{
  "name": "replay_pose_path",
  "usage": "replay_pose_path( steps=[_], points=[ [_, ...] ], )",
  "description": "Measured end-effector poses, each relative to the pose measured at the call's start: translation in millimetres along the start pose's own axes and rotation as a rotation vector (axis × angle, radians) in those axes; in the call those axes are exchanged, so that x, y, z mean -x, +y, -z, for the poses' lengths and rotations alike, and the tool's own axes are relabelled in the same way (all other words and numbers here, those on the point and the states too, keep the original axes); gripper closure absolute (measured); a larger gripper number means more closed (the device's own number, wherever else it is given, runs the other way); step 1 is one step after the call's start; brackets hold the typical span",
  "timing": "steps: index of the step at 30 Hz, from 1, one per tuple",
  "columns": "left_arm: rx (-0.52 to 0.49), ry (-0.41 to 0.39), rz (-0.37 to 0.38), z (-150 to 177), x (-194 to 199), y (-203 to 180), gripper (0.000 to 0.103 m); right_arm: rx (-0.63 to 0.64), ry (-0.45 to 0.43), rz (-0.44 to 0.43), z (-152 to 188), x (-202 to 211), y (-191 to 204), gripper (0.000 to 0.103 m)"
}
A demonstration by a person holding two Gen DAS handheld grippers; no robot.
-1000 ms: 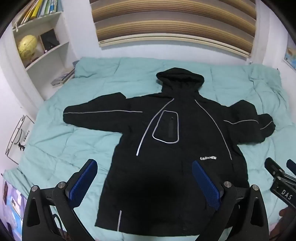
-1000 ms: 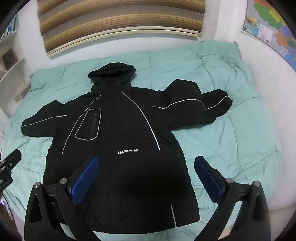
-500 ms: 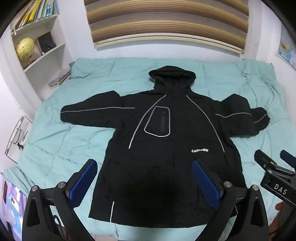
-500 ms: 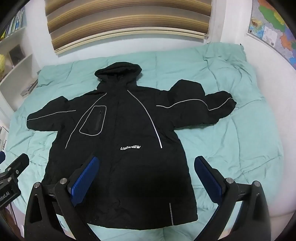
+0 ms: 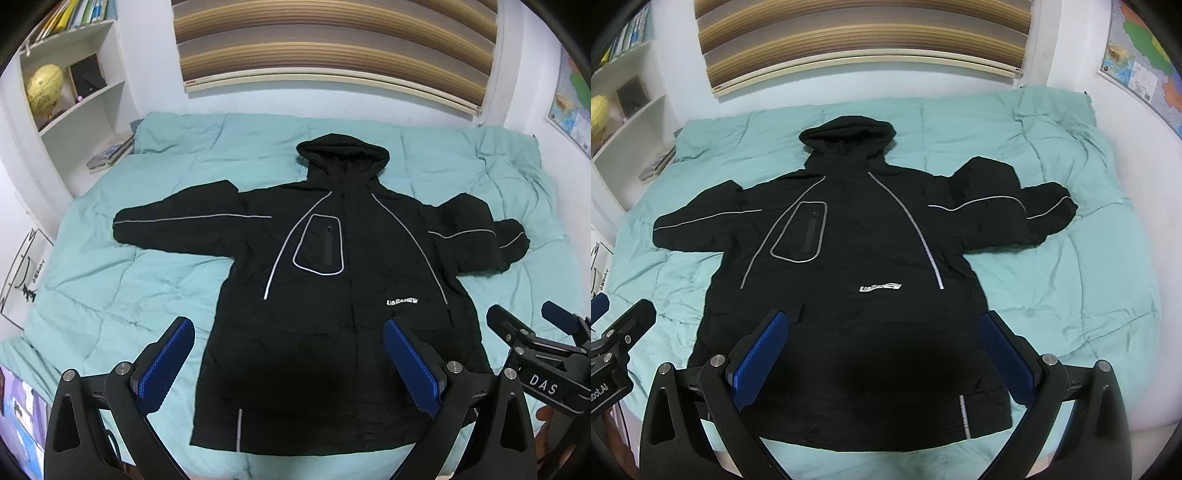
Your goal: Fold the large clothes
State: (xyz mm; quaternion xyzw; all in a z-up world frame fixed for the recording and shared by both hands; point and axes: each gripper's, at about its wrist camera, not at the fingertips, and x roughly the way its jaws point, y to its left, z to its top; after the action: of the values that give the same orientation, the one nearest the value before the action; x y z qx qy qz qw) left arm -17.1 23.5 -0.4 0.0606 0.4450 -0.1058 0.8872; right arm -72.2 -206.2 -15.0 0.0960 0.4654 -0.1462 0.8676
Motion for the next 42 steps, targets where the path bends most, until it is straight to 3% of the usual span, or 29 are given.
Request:
replay_pose_path(
  steps=[12,25,33,42],
  points=[
    [0.02,0.028,0.075,-10.4,-11.2,34.8,0.001,-0.015,0.0,0.015,1.7,6.3,31.7,0.0],
    [-0.022,0.042,0.118,-14.6,-27.0,57.1,0.001,-0.067,0.025,0.042,6.1,-0.2,51.6,0.0],
    [-0.032,0.045,0.179,-15.5,-37.9,59.8,0.001,-0.073,0.029,0.083,13.3,3.2,62.3,0.0],
    [-0.048,0.027,0.195,-23.6,-33.2,35.1,0.001,-0.122,0.025,0.068,8.5,1.9,37.6,0.0]
  ],
)
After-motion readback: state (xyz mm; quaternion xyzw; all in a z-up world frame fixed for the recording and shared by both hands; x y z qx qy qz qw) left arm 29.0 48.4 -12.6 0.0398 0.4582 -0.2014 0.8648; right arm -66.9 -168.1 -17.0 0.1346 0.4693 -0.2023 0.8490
